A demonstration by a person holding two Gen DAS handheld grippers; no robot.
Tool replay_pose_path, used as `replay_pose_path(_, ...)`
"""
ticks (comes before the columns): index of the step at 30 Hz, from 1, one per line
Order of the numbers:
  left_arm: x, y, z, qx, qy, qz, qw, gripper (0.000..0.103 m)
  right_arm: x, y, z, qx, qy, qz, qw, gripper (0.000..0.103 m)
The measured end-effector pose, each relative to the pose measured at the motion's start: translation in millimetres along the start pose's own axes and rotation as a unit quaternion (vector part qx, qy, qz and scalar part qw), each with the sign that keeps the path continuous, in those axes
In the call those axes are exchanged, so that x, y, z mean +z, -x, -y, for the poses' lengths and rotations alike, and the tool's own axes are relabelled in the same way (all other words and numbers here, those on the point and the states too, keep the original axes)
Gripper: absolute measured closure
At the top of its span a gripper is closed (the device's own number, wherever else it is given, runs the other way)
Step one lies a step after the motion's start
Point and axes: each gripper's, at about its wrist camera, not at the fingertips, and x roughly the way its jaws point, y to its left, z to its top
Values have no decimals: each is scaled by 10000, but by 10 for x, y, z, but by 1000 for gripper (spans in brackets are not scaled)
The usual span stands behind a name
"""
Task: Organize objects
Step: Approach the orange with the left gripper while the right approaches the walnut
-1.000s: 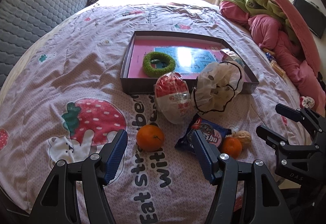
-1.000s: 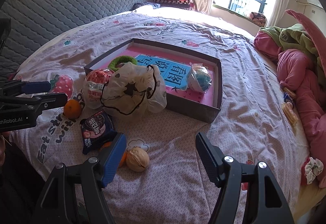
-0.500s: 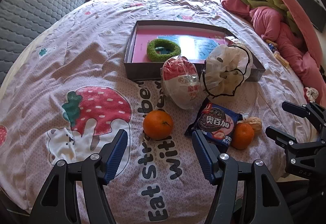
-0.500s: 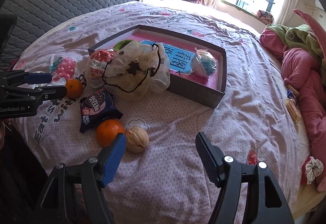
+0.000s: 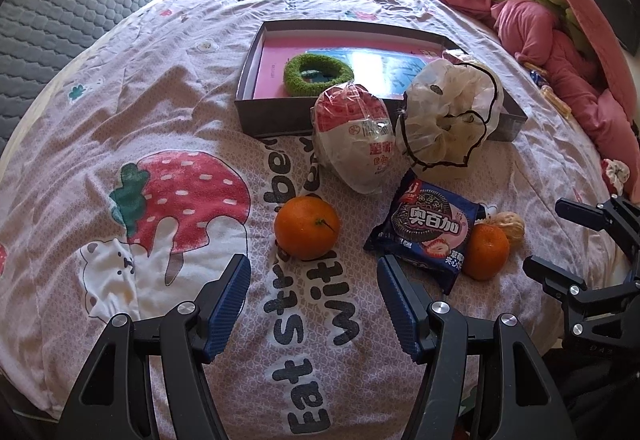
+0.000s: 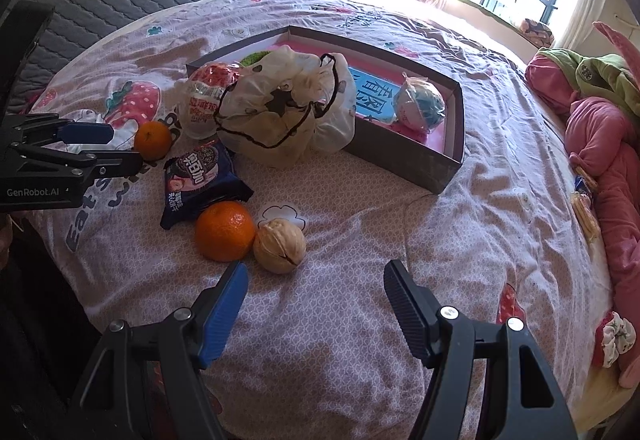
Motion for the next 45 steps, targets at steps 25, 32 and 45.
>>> replay_pose_path(25,158,-256,-84,309,189,-73,9993,36,49,-296,-17,-115,127,-242,9996,33)
replay_pose_path(32,251,-350,-113,368,313,-97,9988,36,93,-352,-14,-141,85,-223,9996,33)
replay_pose_path(45,267,-391,-114,267,337,-99,9990,36,177,-424,-15,6,-41,-203,9998,51)
